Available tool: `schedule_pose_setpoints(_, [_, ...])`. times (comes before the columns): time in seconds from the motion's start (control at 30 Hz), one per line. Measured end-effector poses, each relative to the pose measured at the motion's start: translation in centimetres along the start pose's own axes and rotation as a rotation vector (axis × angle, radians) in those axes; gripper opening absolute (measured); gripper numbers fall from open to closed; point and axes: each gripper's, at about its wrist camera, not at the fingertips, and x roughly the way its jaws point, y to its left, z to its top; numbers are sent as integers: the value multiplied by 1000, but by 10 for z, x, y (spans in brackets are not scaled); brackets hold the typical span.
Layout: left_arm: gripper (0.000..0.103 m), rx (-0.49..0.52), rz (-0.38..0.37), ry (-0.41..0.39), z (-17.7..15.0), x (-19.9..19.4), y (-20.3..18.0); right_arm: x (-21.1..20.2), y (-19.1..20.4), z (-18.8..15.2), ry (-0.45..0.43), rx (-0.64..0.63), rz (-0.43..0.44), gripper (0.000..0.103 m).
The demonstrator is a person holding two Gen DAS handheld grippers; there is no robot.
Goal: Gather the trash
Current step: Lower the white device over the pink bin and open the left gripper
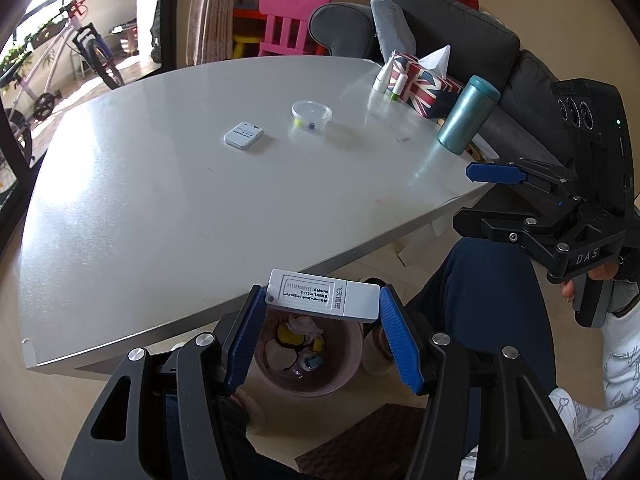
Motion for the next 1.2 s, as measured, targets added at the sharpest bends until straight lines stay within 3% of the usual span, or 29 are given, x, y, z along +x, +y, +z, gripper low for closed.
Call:
schedule_pose_setpoints(0.53, [58, 27, -26, 18, -1, 2, -9, -4, -5, 1, -8, 11, -5, 98])
schedule_pose_setpoints(0.63, [93, 25, -32, -2, -1, 0, -9, -4, -6, 2, -8, 15, -7, 98])
schedule_pose_setpoints(1.2, [96, -5, 11, -14, 6, 2, 0, 1, -9, 4, 0, 18, -14, 99])
